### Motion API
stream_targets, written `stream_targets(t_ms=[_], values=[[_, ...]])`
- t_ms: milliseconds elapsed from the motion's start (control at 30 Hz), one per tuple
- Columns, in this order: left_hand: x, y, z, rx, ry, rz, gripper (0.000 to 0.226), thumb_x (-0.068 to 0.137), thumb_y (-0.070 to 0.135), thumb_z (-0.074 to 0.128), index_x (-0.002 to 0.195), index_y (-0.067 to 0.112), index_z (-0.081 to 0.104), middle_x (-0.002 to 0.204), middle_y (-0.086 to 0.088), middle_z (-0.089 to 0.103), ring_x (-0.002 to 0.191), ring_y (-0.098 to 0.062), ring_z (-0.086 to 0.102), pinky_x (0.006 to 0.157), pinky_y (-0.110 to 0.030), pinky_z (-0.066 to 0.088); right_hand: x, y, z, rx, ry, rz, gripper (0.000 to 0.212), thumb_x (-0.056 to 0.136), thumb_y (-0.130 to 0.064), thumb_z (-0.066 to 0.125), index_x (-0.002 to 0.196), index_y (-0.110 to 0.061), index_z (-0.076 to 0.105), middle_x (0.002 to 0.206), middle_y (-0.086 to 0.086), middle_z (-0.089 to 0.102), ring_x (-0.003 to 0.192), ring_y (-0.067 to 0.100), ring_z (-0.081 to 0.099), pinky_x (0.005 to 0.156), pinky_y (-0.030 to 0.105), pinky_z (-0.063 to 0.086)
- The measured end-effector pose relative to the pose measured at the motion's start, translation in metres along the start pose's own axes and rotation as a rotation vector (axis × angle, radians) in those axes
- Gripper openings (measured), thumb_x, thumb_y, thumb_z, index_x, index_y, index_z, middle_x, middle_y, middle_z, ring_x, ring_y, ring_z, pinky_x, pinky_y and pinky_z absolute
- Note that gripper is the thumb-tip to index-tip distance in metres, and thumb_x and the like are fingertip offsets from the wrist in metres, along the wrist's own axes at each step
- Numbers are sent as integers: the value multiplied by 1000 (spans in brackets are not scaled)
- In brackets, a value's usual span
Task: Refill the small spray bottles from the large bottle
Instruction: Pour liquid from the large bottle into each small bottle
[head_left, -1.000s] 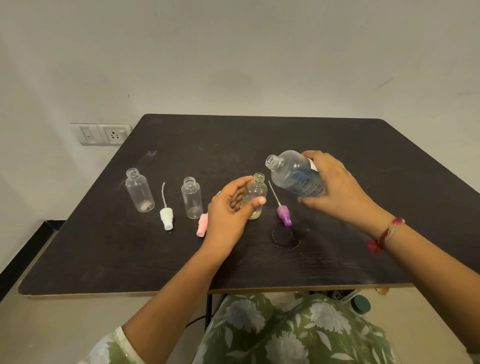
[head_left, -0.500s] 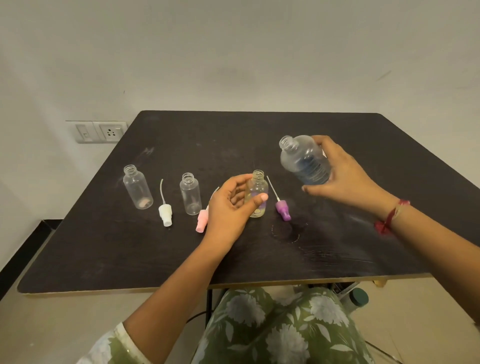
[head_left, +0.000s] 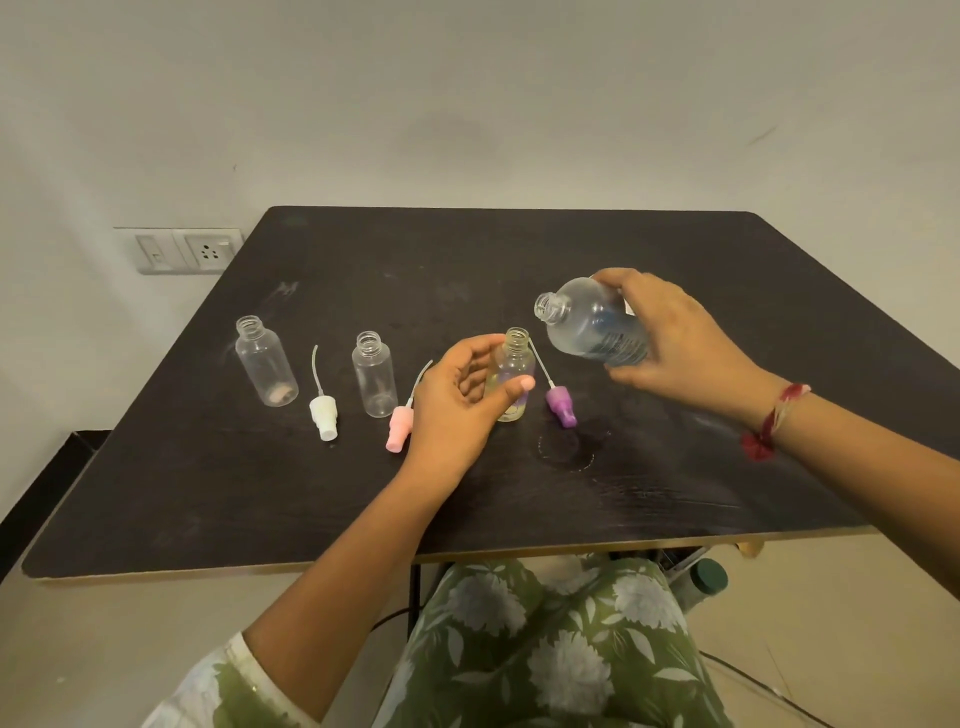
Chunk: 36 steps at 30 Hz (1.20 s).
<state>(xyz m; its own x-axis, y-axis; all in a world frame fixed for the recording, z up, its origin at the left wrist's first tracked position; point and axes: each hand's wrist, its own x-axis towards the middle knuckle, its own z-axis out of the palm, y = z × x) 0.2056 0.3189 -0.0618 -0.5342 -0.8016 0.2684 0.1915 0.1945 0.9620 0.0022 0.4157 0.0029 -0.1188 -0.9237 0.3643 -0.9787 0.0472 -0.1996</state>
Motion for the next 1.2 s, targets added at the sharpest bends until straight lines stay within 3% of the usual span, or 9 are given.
stream_targets(t_ms=[300, 667, 967, 1200], values=[[0, -1, -1, 21, 3, 13, 46, 75, 6, 78, 115, 21, 61, 110, 3, 69, 102, -7, 67, 89, -21, 52, 2, -10, -5, -204, 34, -53, 74, 69, -20, 74, 134, -23, 39, 113, 3, 52, 98, 24, 50, 86, 37, 37], [0, 0, -1, 12, 9, 5, 47, 75, 3, 78, 115, 20, 60, 107, 7, 69, 100, -5, 67, 87, -19, 52, 1, -16, -9, -350, 76, -73, 74, 69, -15, 75, 134, -24, 40, 114, 7, 53, 101, 31, 52, 88, 45, 39], [1, -2, -2, 41, 6, 11, 48, 74, 5, 79, 115, 21, 61, 109, 5, 69, 102, -7, 67, 90, -22, 52, 2, -15, -13, -386, 82, -80, 71, 71, -17, 72, 133, -25, 39, 113, 7, 53, 101, 30, 51, 89, 45, 39], [0, 0, -2, 48, 0, 9, 47, 74, 5, 79, 113, 24, 60, 107, 9, 68, 100, -3, 66, 86, -17, 51, 2, -16, -13, -373, 60, -92, 71, 71, -19, 73, 133, -26, 38, 112, 6, 53, 100, 31, 52, 88, 44, 39]])
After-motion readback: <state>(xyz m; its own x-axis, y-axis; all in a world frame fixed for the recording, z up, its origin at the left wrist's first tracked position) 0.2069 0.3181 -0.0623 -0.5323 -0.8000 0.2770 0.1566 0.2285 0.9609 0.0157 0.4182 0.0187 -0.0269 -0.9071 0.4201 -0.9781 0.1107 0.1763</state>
